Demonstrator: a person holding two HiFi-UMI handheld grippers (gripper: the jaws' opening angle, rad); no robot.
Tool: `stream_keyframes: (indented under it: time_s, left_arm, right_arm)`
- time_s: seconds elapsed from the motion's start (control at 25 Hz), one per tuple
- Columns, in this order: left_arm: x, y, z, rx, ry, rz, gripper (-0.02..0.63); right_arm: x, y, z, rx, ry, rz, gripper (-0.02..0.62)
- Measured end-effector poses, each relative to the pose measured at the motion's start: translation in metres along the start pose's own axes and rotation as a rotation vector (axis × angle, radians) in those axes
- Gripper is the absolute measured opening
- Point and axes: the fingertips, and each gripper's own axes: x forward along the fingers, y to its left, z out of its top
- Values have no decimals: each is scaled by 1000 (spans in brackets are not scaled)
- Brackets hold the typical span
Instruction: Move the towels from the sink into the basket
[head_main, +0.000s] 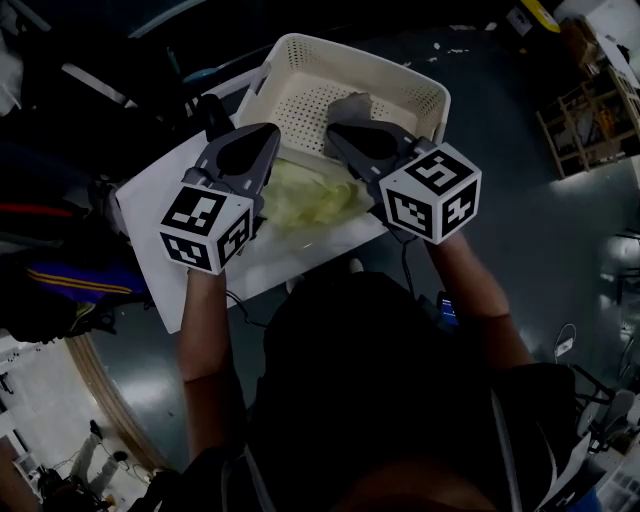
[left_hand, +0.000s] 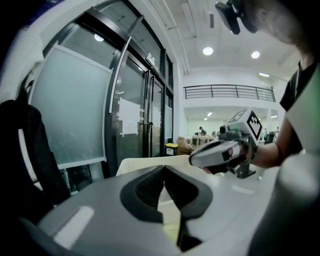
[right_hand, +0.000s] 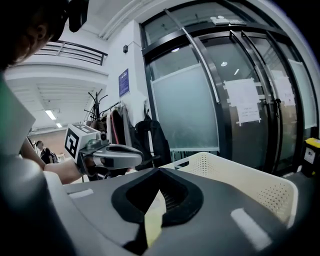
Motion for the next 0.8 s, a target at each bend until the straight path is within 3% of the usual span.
stream_keyframes:
  time_s: [0.32, 0.8]
  left_arm:
    - [-38, 21, -29, -70, 17, 102, 8]
    - [-65, 32, -90, -165, 91, 177, 8]
  right_arm:
    - [25, 38, -2, -27, 26, 115, -2]
    - [58, 80, -37, -40, 116, 237, -2]
